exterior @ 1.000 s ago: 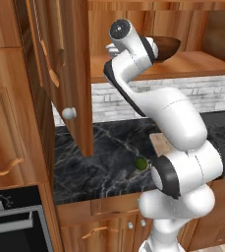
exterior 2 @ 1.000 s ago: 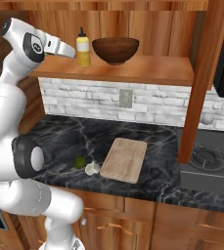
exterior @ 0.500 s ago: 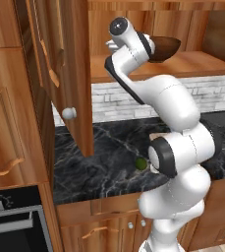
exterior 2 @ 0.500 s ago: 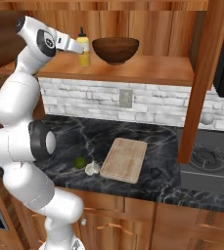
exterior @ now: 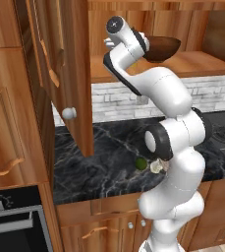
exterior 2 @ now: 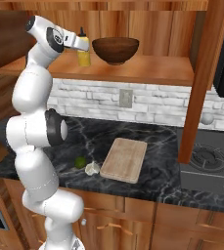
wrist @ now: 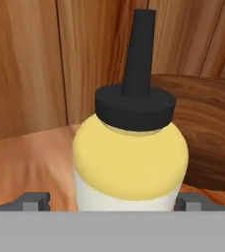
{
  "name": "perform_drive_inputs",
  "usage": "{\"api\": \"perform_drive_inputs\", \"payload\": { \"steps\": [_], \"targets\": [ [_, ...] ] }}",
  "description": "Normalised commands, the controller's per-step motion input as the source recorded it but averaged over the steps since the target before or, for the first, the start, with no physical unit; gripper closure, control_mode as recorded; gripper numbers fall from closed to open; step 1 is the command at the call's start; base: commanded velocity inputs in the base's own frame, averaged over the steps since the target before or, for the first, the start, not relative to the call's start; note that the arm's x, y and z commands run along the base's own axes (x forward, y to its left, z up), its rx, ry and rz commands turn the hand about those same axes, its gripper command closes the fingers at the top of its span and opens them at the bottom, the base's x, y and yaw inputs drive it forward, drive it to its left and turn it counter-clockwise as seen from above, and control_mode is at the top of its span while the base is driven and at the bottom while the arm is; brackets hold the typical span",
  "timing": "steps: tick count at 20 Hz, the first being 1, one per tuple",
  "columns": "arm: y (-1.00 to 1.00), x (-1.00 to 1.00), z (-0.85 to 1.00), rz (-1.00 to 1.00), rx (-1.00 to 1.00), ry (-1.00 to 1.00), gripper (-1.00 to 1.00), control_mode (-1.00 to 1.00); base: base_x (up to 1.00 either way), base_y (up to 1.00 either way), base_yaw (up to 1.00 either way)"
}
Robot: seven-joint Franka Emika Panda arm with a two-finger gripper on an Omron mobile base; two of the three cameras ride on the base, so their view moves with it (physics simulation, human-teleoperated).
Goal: Open the cabinet. Place the bowl and condiment on the counter. Then place the lime and garlic on the cutting board.
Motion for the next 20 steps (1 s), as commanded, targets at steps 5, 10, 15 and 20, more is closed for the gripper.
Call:
{"api": "perform_drive_inputs", "payload": {
  "steps": [5,10,15,20],
  "targets": [
    [-0.03,0.25,0.0,0.0,0.0,0.0,-1.0,-1.0,0.0,0.0,0.0],
    [-0.16,0.06,-0.01,0.0,0.0,0.0,1.0,-1.0,0.0,0.0,0.0],
    [-0.21,-0.47,-0.06,0.01,0.04,-0.08,1.0,-1.0,0.0,0.0,0.0],
    [-0.02,-1.0,-0.36,0.07,0.03,-0.16,1.0,-1.0,0.0,0.0,0.0]
  ]
}}
